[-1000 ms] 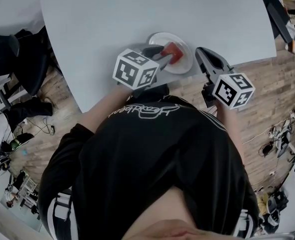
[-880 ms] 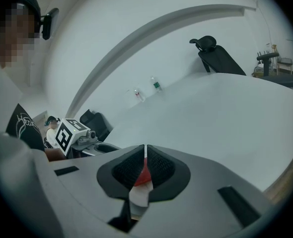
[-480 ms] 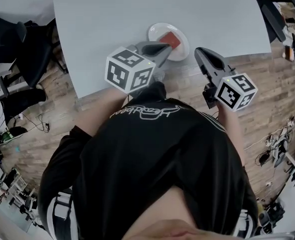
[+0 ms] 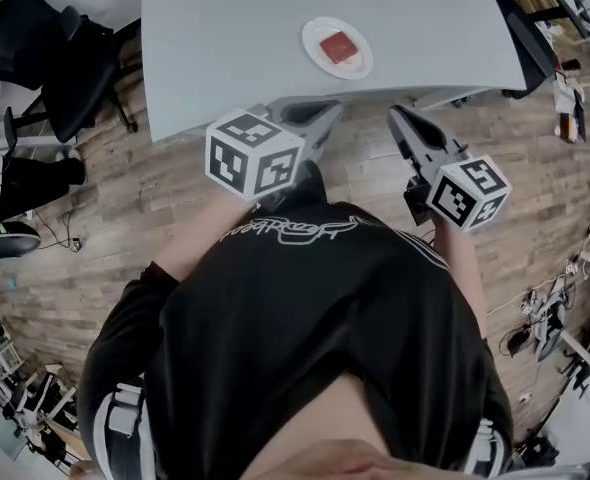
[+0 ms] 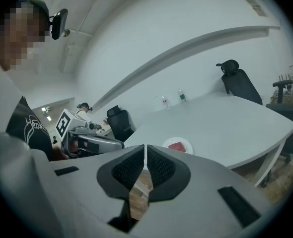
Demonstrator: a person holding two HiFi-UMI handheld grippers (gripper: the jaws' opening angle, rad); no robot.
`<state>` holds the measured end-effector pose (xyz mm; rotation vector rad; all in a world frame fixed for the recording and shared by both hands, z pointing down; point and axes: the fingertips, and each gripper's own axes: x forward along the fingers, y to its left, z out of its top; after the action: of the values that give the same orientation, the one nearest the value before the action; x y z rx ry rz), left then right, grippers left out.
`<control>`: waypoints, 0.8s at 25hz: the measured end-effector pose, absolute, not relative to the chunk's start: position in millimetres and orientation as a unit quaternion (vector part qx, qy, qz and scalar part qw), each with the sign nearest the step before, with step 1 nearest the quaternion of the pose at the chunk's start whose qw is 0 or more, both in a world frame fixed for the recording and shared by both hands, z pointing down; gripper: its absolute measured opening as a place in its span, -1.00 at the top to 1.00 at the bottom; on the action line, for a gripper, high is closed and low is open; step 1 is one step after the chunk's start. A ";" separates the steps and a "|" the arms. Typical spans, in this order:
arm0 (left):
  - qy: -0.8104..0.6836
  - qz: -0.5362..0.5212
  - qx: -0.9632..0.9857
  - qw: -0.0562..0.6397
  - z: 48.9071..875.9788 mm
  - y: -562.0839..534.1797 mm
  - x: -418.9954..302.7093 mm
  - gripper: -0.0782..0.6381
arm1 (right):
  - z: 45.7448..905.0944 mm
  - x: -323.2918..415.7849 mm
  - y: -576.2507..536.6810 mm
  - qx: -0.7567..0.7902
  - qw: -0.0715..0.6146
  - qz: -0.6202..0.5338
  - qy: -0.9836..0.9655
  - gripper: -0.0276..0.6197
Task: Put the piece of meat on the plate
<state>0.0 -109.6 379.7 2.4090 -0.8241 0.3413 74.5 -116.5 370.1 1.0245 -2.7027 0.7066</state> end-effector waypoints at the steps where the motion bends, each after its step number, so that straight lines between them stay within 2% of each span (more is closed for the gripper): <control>1: -0.312 0.122 0.899 0.283 378.9 -96.8 0.6 0.76 | 368.7 75.1 -104.2 0.340 0.082 0.234 -0.907 0.86; 11: -0.329 0.077 0.896 0.289 365.7 8.9 14.7 0.76 | 364.3 88.7 1.9 0.324 0.079 0.227 -0.915 0.86; 20: -0.339 0.079 0.896 0.275 346.9 41.6 25.2 0.76 | 357.4 98.2 37.3 0.318 0.078 0.225 -0.918 0.86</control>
<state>25.2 41.6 346.9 2.4088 -0.9121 0.2133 98.2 37.3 357.4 0.9512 -2.7487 0.6725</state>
